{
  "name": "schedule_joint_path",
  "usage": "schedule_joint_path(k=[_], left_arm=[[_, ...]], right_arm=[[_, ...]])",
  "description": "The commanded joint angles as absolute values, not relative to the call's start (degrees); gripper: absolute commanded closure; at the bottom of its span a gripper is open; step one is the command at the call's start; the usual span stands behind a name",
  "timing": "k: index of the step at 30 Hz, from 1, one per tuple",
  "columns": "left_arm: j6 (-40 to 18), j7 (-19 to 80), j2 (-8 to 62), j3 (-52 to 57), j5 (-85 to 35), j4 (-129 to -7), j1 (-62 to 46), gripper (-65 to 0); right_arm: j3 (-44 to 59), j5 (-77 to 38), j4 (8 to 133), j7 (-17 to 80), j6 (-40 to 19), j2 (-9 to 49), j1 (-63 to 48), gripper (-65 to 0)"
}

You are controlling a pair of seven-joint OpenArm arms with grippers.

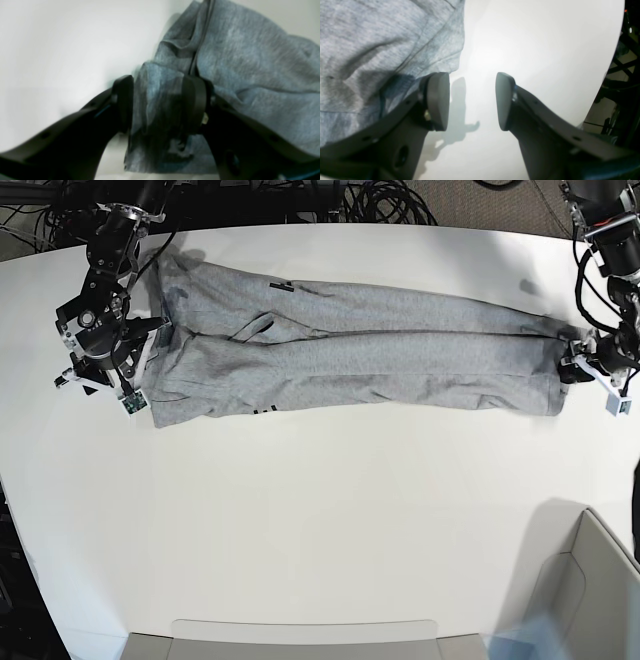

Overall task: Fold the T-shirt properly
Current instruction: 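Regrasp the folded end with the left gripper and pull it taut, then lift the strip end with the left gripper and fold it toward the right gripper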

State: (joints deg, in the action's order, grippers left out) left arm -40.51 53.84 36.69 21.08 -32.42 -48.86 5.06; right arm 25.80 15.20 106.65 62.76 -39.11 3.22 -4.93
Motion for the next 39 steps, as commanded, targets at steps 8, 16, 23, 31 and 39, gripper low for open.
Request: schedule_joint_path(k=[8, 16, 23, 31, 39], left_arm=[[-40.00, 56.31, 32.13, 8.84, -28.70, -48.31, 2.68, -31.7], [-40.00, 53.93, 30.29, 5.58, -28.79, -48.31, 0.92, -11.3], [-40.00, 54.02, 30.81, 8.40, -28.97, -48.22, 1.27, 0.0], [-40.00, 54.73, 35.82, 22.11, -28.70, -48.04, 2.95, 0.0], [-40.00, 58.07, 38.46, 22.73, -29.14, -48.31, 3.74, 0.0]], right_arm=[[25.80, 15.25, 107.56, 62.20, -40.00, 3.82, -4.18, -29.3], [25.80, 15.25, 107.56, 62.20, -40.00, 3.65, -4.09, -29.3], [25.80, 15.25, 107.56, 62.20, -40.00, 3.56, -3.12, -29.3], [24.57, 15.25, 107.56, 62.20, -40.00, 3.47, -2.77, -29.3], [24.57, 15.25, 107.56, 62.20, -40.00, 3.38, -2.51, -29.3]])
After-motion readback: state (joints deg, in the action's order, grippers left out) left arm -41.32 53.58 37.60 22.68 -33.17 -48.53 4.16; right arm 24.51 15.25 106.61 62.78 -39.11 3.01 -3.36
